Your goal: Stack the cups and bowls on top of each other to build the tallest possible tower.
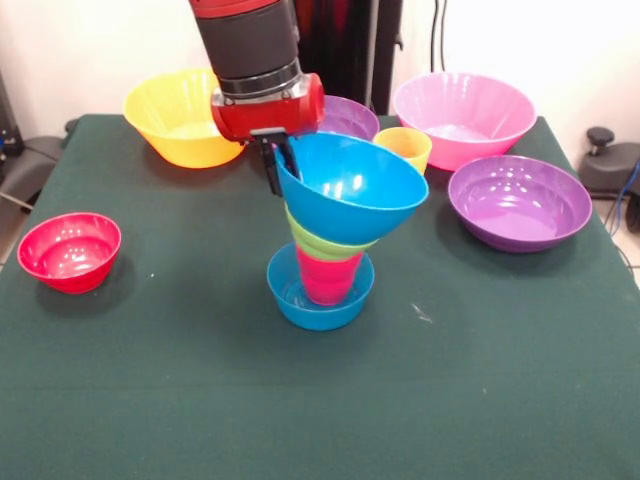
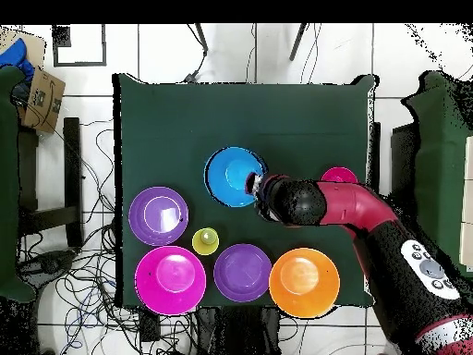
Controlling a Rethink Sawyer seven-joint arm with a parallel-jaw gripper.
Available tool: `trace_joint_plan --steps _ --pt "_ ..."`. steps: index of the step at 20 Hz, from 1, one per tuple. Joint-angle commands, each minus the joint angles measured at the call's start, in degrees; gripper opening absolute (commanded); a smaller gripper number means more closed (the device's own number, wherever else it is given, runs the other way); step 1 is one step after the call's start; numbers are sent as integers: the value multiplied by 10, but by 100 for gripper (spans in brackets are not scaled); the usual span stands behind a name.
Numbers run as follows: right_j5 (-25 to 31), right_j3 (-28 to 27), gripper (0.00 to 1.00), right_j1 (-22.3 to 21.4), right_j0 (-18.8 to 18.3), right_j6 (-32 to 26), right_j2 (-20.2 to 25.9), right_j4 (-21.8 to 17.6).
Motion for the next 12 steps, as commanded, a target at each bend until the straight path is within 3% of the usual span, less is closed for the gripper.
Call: trace_joint_plan --steps 1,12 --pt "30 60 0 -4 -9 -74 -4 -53" --pt "2 61 0 13 2 -55 1 -58"
